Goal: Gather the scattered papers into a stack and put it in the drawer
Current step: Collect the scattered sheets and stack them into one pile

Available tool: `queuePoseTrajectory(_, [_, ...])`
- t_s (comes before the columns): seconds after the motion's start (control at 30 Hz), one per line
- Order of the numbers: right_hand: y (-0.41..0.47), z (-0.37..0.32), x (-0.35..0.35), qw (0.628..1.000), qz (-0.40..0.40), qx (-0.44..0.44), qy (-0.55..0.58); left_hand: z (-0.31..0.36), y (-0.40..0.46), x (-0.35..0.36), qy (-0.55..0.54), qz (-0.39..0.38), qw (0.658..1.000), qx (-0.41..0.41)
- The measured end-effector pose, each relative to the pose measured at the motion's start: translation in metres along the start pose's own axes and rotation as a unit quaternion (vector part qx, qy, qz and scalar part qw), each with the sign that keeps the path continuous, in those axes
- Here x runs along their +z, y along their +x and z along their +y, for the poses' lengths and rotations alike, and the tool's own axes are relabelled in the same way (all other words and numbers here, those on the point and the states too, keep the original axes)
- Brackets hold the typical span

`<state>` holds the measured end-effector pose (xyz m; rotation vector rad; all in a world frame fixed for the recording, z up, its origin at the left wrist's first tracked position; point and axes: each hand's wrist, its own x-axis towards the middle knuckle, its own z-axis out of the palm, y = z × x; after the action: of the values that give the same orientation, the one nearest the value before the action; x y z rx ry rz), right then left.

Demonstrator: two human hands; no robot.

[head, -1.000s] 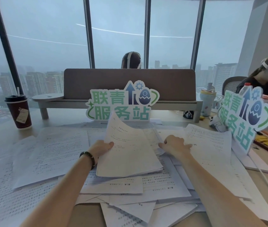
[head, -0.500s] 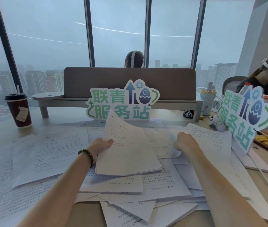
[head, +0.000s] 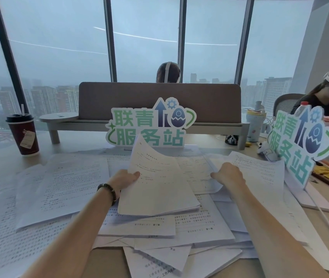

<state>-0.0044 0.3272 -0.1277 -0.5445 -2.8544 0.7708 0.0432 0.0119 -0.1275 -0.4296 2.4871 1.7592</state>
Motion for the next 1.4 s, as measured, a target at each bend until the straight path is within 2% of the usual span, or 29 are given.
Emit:
queuePoseTrajectory(0.13, [0.005,-0.001,-0.004,0.999,-0.024,-0.026,0.041,0.000,0.001,0.000,0.005,-0.002,1.000,-0.003])
queuePoseTrajectory(0.33, [0.004,-0.002,-0.007,0.995,-0.037,-0.011,0.091,-0.001,0.003,0.000,0.010,0.001,1.000,-0.002])
queuePoseTrajectory(0.47, [0.003,-0.003,-0.010,0.983,-0.050,0.002,0.176,-0.001,0.003,0.000,0.013,0.002,1.000,-0.002])
queuePoseTrajectory(0.57, [0.004,-0.005,-0.010,0.978,-0.071,0.003,0.196,-0.001,0.002,0.001,0.009,0.004,1.000,-0.006])
queuePoseTrajectory(0.67, [0.001,-0.007,-0.013,0.974,-0.059,-0.006,0.217,-0.001,0.001,0.001,0.009,0.002,1.000,-0.006])
queuePoseTrajectory(0.77, [0.002,-0.004,-0.019,0.954,-0.078,0.018,0.290,0.000,0.000,0.000,0.008,0.001,1.000,-0.001])
queuePoseTrajectory(0.87, [0.003,-0.001,-0.018,0.957,-0.157,0.022,0.241,0.000,-0.001,-0.002,0.015,0.000,1.000,-0.001])
queuePoseTrajectory(1.0, [-0.004,-0.004,-0.013,0.963,-0.127,-0.018,0.236,0.001,-0.001,-0.002,0.011,-0.003,1.000,-0.003])
queuePoseTrajectory(1.17, [-0.012,-0.012,-0.025,0.925,-0.132,-0.038,0.354,0.001,-0.001,-0.001,0.014,0.004,1.000,-0.004])
queuePoseTrajectory(1.4, [-0.018,-0.027,-0.060,0.871,-0.171,-0.037,0.460,0.003,-0.005,0.001,0.027,0.012,1.000,0.000])
